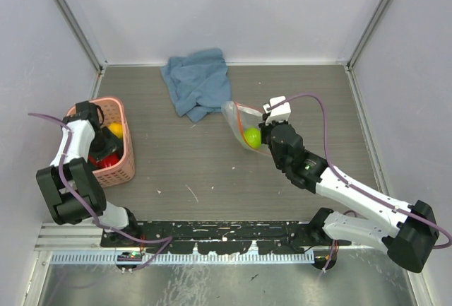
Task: Place the food in the zip-top bag and seal the zipper
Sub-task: Pick up the fake fruit from the bin.
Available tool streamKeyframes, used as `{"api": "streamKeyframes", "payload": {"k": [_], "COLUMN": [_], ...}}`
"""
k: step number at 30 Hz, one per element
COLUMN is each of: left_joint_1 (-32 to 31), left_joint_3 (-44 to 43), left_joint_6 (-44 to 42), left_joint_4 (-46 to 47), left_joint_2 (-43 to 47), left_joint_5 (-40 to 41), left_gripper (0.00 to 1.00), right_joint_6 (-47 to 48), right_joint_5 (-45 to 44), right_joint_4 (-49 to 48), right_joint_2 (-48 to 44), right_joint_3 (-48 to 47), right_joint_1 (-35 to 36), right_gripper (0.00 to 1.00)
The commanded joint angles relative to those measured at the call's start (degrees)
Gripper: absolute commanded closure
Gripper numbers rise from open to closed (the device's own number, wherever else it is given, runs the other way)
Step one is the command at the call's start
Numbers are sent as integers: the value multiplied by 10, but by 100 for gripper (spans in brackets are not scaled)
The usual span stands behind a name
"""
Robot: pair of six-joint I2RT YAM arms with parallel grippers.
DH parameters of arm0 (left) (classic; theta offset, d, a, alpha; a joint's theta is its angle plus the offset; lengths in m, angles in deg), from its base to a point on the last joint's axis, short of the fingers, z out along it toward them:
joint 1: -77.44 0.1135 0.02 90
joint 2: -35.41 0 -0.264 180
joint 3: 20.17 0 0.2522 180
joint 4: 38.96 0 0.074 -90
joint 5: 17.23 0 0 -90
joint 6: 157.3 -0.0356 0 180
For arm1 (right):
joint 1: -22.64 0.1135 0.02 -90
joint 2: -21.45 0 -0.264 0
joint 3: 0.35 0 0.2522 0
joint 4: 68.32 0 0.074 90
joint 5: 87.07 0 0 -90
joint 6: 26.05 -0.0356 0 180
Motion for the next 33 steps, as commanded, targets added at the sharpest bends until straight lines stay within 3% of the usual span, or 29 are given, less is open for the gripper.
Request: {"api": "streamKeyframes", "payload": {"k": [1, 7, 18, 22, 33], "left_joint_1": [1, 1, 1, 1, 1], "left_joint_3": [2, 1, 21, 41, 34], "left_joint_6": [-4, -4, 0, 2, -10], "left_joint_4": [27, 31, 61, 77, 63], "left_joint_2": [45, 92, 169, 166, 45], "left_joint_5": [-2, -7, -20, -25, -69], "left_gripper": [14, 34, 46, 43, 26], "right_joint_6": [-7, -5, -5, -5, -7], "right_joint_5": [-3, -9, -8, -9, -10], "right_joint_4": [-25, -19, 1, 6, 1], "right_joint_2": [-9, -13, 6, 12, 9], "right_joint_3": [-3, -6, -25, -31, -22], "right_joint_1": [-1, -1, -1, -1, -1], "right_gripper": [99, 99, 99, 99, 99]}}
